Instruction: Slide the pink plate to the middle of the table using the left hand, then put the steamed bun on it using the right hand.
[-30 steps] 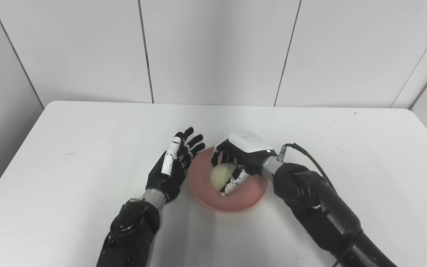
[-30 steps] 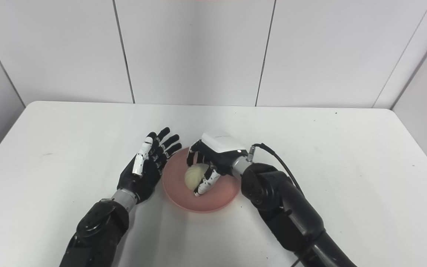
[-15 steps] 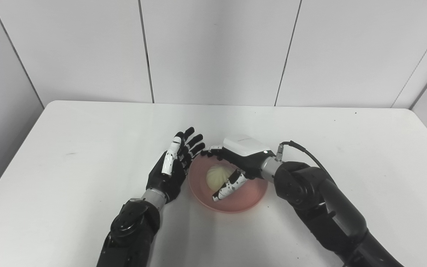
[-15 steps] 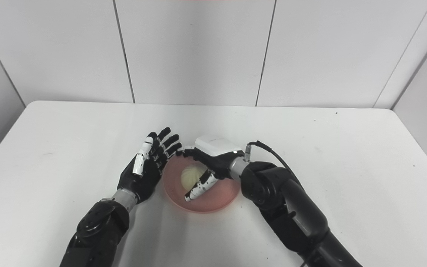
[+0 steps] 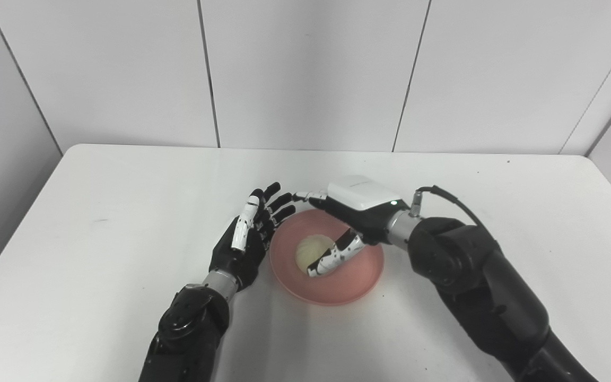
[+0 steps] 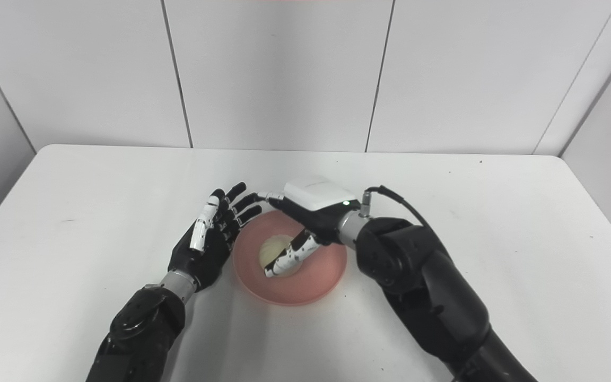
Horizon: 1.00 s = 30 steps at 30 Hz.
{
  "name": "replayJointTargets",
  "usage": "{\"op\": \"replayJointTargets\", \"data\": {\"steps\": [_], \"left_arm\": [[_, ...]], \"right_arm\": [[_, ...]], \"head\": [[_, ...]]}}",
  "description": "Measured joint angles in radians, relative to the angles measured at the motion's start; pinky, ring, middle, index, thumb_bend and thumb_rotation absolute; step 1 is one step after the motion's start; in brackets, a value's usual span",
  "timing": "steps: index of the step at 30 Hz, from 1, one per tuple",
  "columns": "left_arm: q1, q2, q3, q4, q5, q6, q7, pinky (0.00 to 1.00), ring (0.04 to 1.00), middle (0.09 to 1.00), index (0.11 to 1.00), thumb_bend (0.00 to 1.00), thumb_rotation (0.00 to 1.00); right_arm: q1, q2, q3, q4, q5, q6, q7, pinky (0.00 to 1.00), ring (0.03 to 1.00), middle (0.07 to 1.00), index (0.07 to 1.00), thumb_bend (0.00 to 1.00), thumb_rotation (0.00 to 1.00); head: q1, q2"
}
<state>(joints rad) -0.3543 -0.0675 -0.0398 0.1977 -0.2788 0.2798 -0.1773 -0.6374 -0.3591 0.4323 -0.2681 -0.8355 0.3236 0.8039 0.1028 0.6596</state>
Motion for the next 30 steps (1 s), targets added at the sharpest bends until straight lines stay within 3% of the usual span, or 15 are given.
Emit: {"op": "replayJointTargets", "data": {"steps": [4, 9, 12, 13, 17, 19, 20, 23, 25, 28, 30], "left_arm": [[0.001, 0.0, 0.0, -0.001, 0.0, 0.0, 0.0, 0.95, 0.92, 0.921, 0.945, 0.39, 1.0], [0.009, 0.001, 0.001, -0.014, 0.008, 0.0, 0.001, 0.97, 0.936, 0.946, 0.966, 0.39, 1.0], [0.031, 0.001, 0.003, -0.051, 0.03, 0.0, 0.017, 0.98, 0.943, 0.95, 0.968, 0.38, 1.0], [0.043, 0.0, 0.004, -0.068, 0.04, -0.001, 0.025, 0.98, 0.944, 0.95, 0.968, 0.38, 1.0], [0.085, 0.001, 0.004, -0.121, 0.092, -0.012, 0.061, 1.0, 0.965, 0.972, 0.986, 0.39, 1.0], [0.104, 0.005, 0.004, -0.139, 0.112, -0.032, 0.071, 1.0, 0.973, 0.983, 0.995, 0.39, 1.0], [0.11, 0.007, 0.005, -0.145, 0.115, -0.036, 0.074, 1.0, 0.976, 0.986, 0.998, 0.39, 1.0], [0.13, 0.013, 0.01, -0.158, 0.131, -0.06, 0.085, 1.0, 0.986, 0.994, 1.0, 0.39, 1.0], [0.146, 0.017, 0.012, -0.169, 0.137, -0.076, 0.088, 1.0, 0.993, 0.999, 1.0, 0.38, 1.0], [0.162, 0.017, 0.012, -0.175, 0.147, -0.094, 0.089, 1.0, 0.999, 1.0, 1.0, 0.38, 1.0], [0.164, 0.017, 0.011, -0.174, 0.152, -0.108, 0.089, 1.0, 0.998, 1.0, 1.0, 0.38, 1.0]], "right_arm": [[0.005, 0.001, -0.068, -0.044, 0.034, 0.0, -0.031, 0.63, 0.764, 0.819, 0.835, 0.91, 0.5], [0.048, 0.003, -0.131, -0.096, 0.041, -0.033, -0.166, 0.51, 0.621, 0.681, 0.711, 0.88, 0.59], [0.078, 0.015, -0.179, -0.136, 0.08, -0.051, -0.228, 0.6, 0.703, 0.749, 0.762, 0.85, 0.74], [0.083, 0.026, -0.209, -0.142, 0.113, -0.051, -0.251, 0.61, 0.706, 0.753, 0.765, 0.85, 0.75], [0.098, 0.082, -0.306, -0.143, 0.172, -0.046, -0.36, 0.66, 0.767, 0.807, 0.816, 0.82, 0.97], [0.13, 0.13, -0.341, -0.144, 0.191, -0.032, -0.415, 0.69, 0.802, 0.837, 0.858, 0.8, 0.99], [0.148, 0.148, -0.352, -0.144, 0.204, -0.028, -0.431, 0.81, 0.888, 0.911, 0.933, 0.79, 1.0], [0.217, 0.227, -0.412, -0.115, 0.308, -0.026, -0.494, 0.97, 0.982, 0.987, 0.991, 0.79, 1.0], [0.246, 0.264, -0.45, -0.049, 0.377, -0.027, -0.533, 0.99, 0.997, 0.998, 0.999, 0.8, 1.0], [0.272, 0.274, -0.495, 0.072, 0.476, -0.05, -0.587, 1.0, 1.0, 1.0, 1.0, 0.85, 1.0], [0.287, 0.275, -0.51, 0.139, 0.522, -0.066, -0.624, 1.0, 1.0, 1.0, 1.0, 0.83, 1.0]], "head": [[-0.005, -0.003], [-0.011, -0.008], [-0.02, -0.024], [-0.02, -0.025], [-0.034, -0.035], [-0.038, -0.038], [-0.041, -0.041], [-0.041, -0.048], [-0.041, -0.051], [-0.048, -0.054], [-0.055, -0.058]]}}
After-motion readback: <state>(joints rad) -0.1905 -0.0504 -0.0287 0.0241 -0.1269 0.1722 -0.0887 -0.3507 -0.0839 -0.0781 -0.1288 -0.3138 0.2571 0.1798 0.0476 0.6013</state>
